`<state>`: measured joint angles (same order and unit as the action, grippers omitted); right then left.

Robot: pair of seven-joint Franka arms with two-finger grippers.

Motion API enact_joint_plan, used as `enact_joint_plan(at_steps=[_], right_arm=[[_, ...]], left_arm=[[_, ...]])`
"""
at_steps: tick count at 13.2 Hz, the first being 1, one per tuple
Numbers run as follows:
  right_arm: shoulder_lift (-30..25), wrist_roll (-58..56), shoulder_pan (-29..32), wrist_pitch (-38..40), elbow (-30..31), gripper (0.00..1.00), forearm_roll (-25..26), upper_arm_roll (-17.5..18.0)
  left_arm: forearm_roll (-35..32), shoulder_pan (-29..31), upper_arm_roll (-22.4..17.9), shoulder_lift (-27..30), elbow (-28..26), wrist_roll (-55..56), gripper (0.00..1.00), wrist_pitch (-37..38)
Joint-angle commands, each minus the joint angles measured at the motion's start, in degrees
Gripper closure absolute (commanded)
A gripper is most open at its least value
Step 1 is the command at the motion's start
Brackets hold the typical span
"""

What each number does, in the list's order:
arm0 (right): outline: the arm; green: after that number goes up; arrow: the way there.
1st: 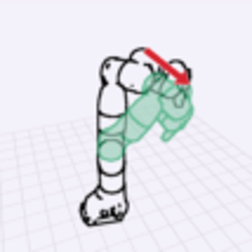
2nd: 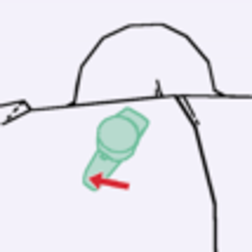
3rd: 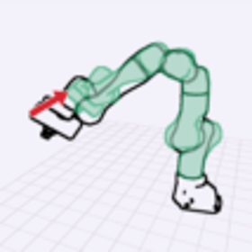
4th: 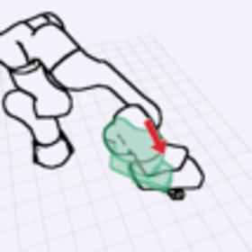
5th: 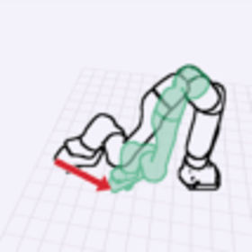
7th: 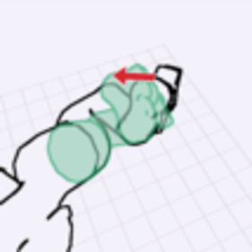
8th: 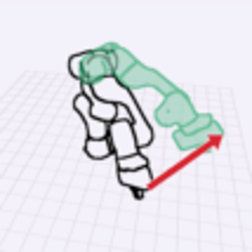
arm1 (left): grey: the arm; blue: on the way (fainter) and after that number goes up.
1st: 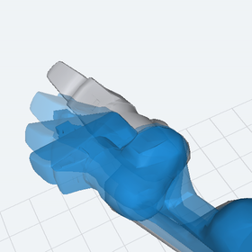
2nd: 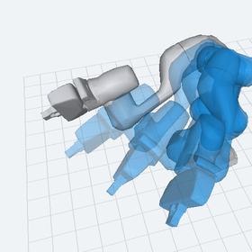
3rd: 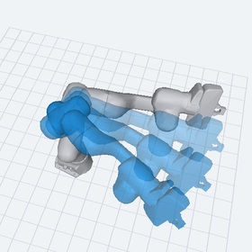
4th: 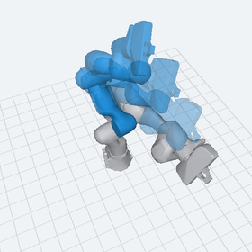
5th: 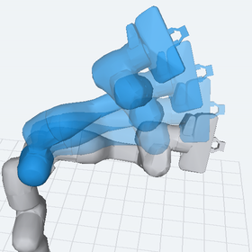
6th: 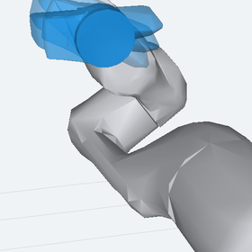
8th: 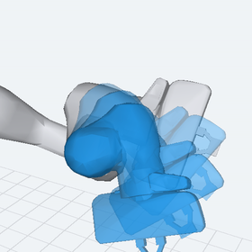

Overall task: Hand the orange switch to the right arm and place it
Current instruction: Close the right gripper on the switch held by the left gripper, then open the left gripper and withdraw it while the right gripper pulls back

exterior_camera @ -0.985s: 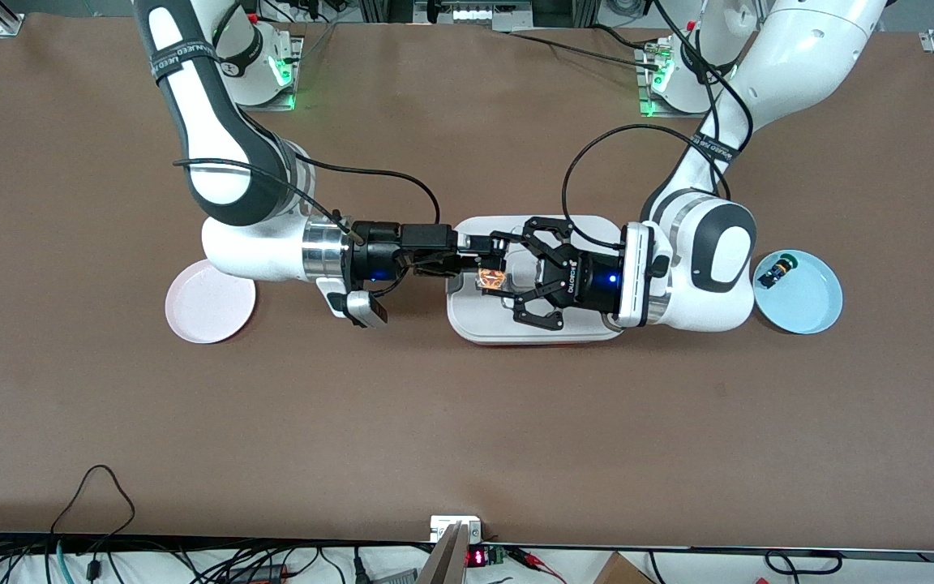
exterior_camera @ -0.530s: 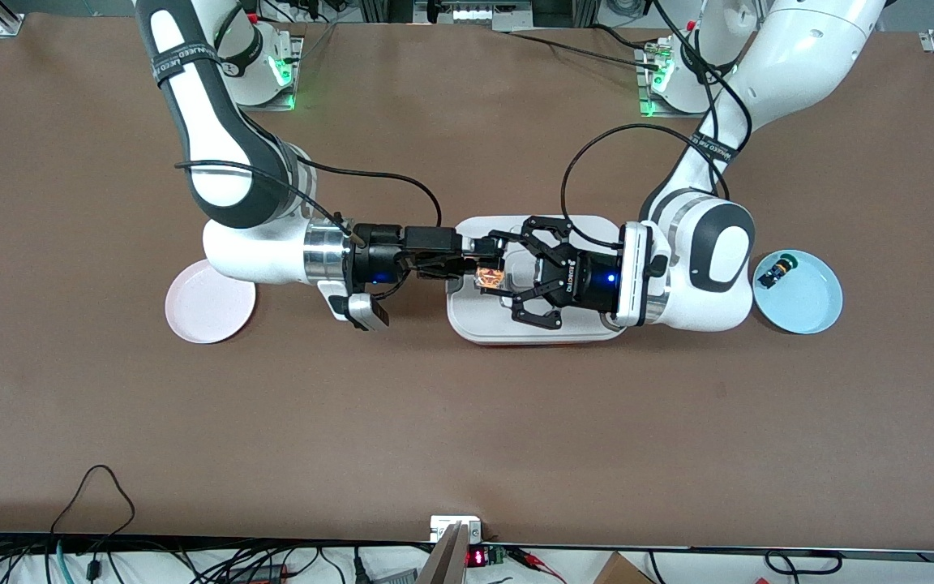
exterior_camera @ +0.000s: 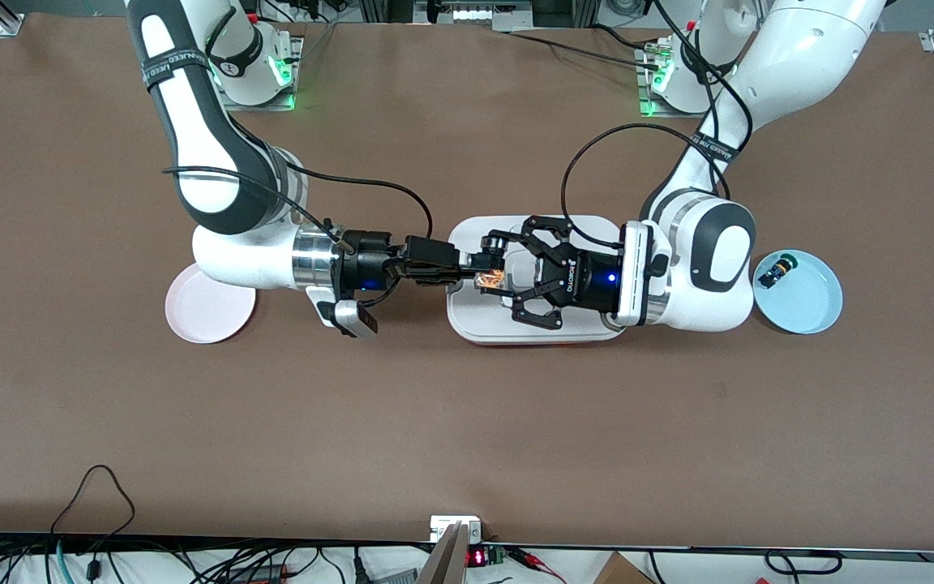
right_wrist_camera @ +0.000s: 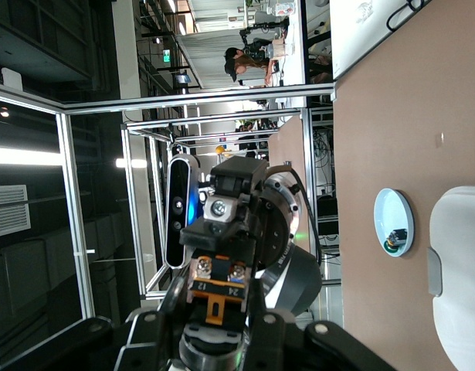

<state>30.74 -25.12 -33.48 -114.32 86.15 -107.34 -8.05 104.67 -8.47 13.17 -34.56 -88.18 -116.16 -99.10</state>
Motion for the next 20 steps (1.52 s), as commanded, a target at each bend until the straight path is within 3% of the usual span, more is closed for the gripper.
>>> enact_joint_plan(at_steps=[1,7,10,11,12,18,20], right_arm=[[0.7,-1.2,0.6,0.9,-1.7,0.7,-1.4,0.2],[0.8,-1.1,0.4,0.8,-1.6,0.74,-1.4,0.2],[0.8,-1.2,0.6,0.9,-1.6,0.76,-1.4,0.2],[0.8,-1.2,0.5,0.9,-1.6,0.76,-1.4,0.2],[0.8,-1.2,0.5,0.9,-1.6,0.77,-1.4,0.2],[0.8,-1.2,0.3,0.9,-1.6,0.79,-1.4,0.2],[0.8,-1.2,0.3,0.9,-1.5,0.81,-1.2,0.2]], left_arm=[[-0.3,-0.2,-0.1,-0.5,0.6,0.4,1.0,0.3],[-0.3,0.1,-0.1,-0.5,0.6,0.5,1.0,0.5],[-0.3,0.3,-0.1,-0.3,0.6,1.3,0.84,0.5],[-0.3,0.3,-0.1,-0.3,0.6,1.4,0.51,0.6],[-0.3,0.6,0.0,-0.3,0.5,1.1,0.03,1.2],[-0.8,5.6,-0.3,-0.4,0.1,1.5,0.0,11.1],[-7.0,11.1,-0.5,-0.2,0.5,4.6,0.0,13.6]])
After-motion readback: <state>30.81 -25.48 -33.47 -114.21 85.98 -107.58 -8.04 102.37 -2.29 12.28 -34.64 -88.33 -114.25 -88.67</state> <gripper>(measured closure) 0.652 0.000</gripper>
